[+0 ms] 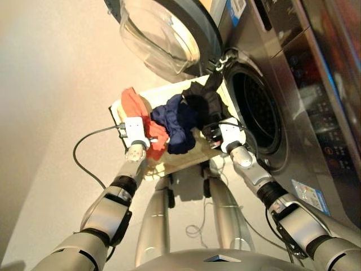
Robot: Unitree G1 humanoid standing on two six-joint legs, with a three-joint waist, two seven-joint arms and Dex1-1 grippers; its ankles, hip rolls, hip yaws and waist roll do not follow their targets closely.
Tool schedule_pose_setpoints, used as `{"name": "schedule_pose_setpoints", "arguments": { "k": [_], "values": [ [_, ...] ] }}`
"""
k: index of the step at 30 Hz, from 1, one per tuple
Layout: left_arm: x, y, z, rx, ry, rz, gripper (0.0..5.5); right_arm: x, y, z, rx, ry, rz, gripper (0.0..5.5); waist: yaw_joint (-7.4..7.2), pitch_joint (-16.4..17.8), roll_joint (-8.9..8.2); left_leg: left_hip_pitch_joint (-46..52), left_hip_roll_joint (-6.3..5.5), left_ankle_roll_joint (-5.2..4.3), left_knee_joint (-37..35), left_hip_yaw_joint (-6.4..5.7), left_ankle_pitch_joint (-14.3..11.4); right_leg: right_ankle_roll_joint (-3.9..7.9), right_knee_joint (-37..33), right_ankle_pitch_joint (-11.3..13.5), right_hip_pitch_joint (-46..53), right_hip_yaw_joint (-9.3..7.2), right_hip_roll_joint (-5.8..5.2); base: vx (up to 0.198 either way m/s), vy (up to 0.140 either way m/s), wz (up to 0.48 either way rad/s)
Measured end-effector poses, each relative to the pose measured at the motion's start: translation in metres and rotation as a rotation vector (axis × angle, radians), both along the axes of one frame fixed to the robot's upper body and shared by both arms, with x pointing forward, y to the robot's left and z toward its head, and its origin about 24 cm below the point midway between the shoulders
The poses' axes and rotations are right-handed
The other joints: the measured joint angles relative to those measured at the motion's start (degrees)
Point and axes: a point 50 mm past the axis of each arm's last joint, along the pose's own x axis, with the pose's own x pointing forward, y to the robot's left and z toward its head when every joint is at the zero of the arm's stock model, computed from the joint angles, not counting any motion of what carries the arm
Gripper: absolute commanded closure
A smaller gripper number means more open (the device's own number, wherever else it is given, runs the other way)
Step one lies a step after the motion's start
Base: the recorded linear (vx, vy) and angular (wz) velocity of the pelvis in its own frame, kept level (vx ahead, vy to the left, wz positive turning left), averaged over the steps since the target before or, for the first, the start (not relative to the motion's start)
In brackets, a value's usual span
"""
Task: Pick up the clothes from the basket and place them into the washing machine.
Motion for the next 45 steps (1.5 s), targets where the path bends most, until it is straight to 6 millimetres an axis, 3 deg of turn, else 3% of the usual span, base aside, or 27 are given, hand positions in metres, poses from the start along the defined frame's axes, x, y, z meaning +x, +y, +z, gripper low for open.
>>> {"name": "schedule_pose_setpoints", "arguments": {
  "k": [2,4,11,16,22,27,29,34,35,36,41,43,45],
  "values": [
    [-0.005,-0.010,0.012,-0.059,-0.078,-0.049,5.50,-0.002,0.002,-0.002,-0.051,-0.010,0.030,0.00,0.24,0.03,0.23,1.90,-0.22,-0.18,-1.62,-0.86,0.78,0.38,0.00,-0.63,1.37,-0.89,-0.34,0.000,0.000,0.000],
    [-0.012,-0.017,0.022,-0.116,-0.146,-0.090,5.50,-0.003,0.003,-0.001,-0.115,-0.029,0.070,0.00,1.30,0.09,0.54,3.27,-0.26,-0.30,-2.86,-0.98,1.39,0.32,0.01,-0.71,2.27,-1.02,-0.41,0.000,0.000,0.000],
    [-0.018,-0.036,0.035,-0.229,-0.210,-0.195,5.50,-0.003,0.032,0.012,-0.285,-0.114,0.306,0.00,2.95,1.21,4.34,5.04,-0.40,-0.34,-3.85,-1.76,2.17,-0.09,0.62,-1.07,3.55,-1.69,-0.65,0.000,0.000,0.000],
    [-0.023,-0.057,0.043,-0.322,-0.233,-0.264,5.50,-0.004,0.050,0.022,-0.269,-0.148,0.369,0.00,3.19,1.71,5.53,5.06,-0.45,-0.39,-3.85,-1.63,2.30,-0.36,1.29,-1.26,3.19,-1.57,-0.71,0.000,0.000,0.000],
    [-0.028,-0.075,0.048,-0.404,-0.238,-0.331,5.50,-0.004,0.054,0.022,-0.270,-0.142,0.399,0.00,3.74,2.09,7.32,5.13,-0.41,-0.46,-3.91,-1.59,2.34,-0.44,1.39,-1.31,3.16,-1.55,-0.68,0.000,0.000,0.000],
    [-0.031,-0.073,0.046,-0.469,-0.214,-0.329,5.50,-0.005,0.057,0.022,-0.252,-0.150,0.392,0.00,4.57,1.64,9.27,5.17,-0.46,-0.48,-3.95,-1.59,2.36,-0.59,1.73,-1.46,3.06,-1.52,-0.73,0.000,0.000,0.000],
    [-0.035,-0.067,0.047,-0.475,-0.217,-0.330,5.50,-0.007,0.064,0.022,-0.236,-0.163,0.398,5.50,4.62,1.38,9.67,5.23,-0.51,-0.54,-4.07,-1.60,2.42,-0.61,2.24,-1.68,2.85,-1.50,-0.80,0.000,0.000,0.000],
    [-0.036,-0.062,0.048,-0.469,-0.219,-0.329,5.50,-0.008,0.069,0.021,-0.232,-0.190,0.363,5.50,4.75,0.53,10.88,5.38,-0.53,-0.67,-4.73,-1.76,2.81,-0.69,2.34,-1.75,2.71,-1.58,-0.81,0.000,0.000,0.000],
    [-0.036,-0.062,0.047,-0.470,-0.215,-0.329,4.14,-0.009,0.070,0.019,-0.225,-0.187,0.354,5.50,4.67,0.49,10.94,5.43,-0.53,-0.68,-4.87,-1.76,2.88,-0.71,2.36,-1.76,2.66,-1.58,-0.81,0.000,0.000,0.000],
    [-0.036,-0.064,0.047,-0.470,-0.211,-0.334,0.00,-0.009,0.070,0.017,-0.226,-0.178,0.350,5.50,4.55,0.48,10.95,5.40,-0.53,-0.69,-4.89,-1.75,2.89,-0.72,2.40,-1.77,2.58,-1.58,-0.81,0.000,0.000,0.000],
    [-0.039,-0.078,0.044,-0.489,-0.184,-0.378,0.00,-0.013,0.069,-0.001,-0.176,-0.092,0.277,5.50,4.15,0.40,11.07,5.15,-0.55,-0.73,-5.40,-1.42,3.06,-0.74,2.48,-1.79,1.92,-1.33,-0.78,0.000,0.000,0.000],
    [-0.037,-0.072,0.046,-0.504,-0.199,-0.338,0.00,-0.002,0.049,-0.006,-0.121,-0.035,0.086,5.50,4.54,0.41,11.09,4.93,-0.64,-0.69,-5.44,-1.05,3.08,-0.69,2.81,-1.84,1.35,-0.88,-0.79,0.000,0.000,0.000],
    [-0.037,-0.057,0.045,-0.509,-0.215,-0.256,0.00,0.011,0.011,-0.007,-0.104,0.003,-0.143,5.50,4.80,0.38,11.18,4.55,-0.83,-0.69,-5.66,-0.73,3.07,-0.60,3.18,-1.93,0.61,-0.47,-0.91,0.000,0.000,0.000]
  ]
}}
